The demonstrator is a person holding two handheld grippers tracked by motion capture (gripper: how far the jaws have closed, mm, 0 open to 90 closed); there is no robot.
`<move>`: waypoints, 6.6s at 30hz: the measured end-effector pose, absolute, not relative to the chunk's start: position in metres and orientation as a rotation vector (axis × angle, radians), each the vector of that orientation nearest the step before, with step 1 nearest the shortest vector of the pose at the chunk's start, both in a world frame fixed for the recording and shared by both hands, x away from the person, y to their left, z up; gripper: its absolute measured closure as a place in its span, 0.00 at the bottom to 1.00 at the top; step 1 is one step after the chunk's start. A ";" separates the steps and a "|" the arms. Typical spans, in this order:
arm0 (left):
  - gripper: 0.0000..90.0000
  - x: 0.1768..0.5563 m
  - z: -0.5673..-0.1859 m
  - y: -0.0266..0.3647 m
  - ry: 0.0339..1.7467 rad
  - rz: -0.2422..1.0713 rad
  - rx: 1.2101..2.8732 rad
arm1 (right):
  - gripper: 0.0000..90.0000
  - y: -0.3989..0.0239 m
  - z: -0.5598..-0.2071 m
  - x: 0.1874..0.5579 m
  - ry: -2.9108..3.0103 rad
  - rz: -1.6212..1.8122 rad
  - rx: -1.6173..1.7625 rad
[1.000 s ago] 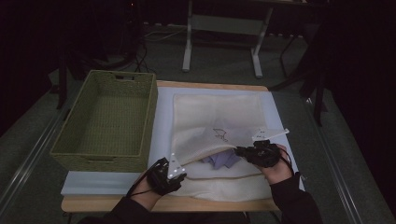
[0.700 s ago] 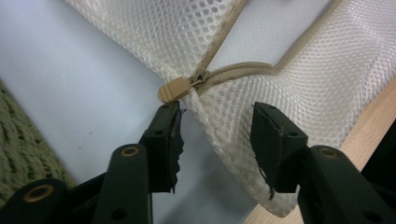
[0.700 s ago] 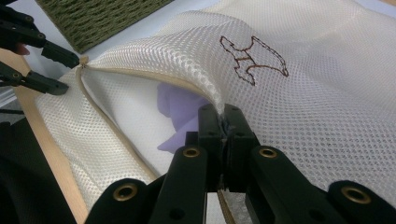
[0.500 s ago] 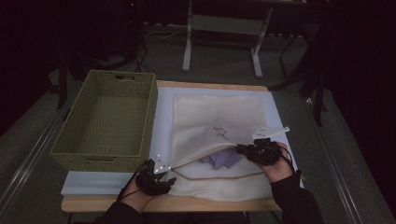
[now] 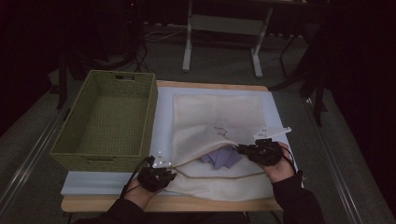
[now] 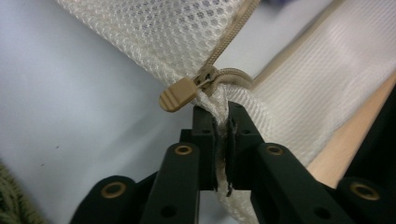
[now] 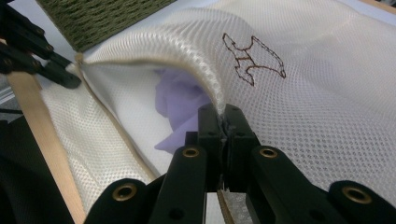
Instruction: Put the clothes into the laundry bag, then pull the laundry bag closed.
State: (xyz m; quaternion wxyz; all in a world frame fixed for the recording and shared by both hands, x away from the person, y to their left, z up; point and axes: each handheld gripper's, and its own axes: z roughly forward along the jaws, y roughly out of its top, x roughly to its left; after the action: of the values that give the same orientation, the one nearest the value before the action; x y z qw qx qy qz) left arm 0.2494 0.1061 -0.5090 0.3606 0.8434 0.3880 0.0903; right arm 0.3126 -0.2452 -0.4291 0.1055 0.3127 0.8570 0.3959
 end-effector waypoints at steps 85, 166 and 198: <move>0.94 0.246 -0.483 0.089 0.841 0.275 2.140 | 0.69 -0.092 -0.444 0.304 2.759 1.224 0.696; 0.95 0.242 -0.487 0.094 0.877 0.325 2.171 | 0.92 -0.083 -0.461 0.304 3.003 0.895 0.463; 0.96 0.240 -0.474 0.095 0.896 0.306 2.106 | 0.96 -0.095 -0.460 0.302 2.964 0.976 0.535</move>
State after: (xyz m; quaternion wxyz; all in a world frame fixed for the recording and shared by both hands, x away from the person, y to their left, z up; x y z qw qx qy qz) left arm 0.2404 0.0951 -0.4738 0.4042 0.8342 0.3550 0.1213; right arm 0.3019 -0.0954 -0.4598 -0.0123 0.1688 0.9362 0.3081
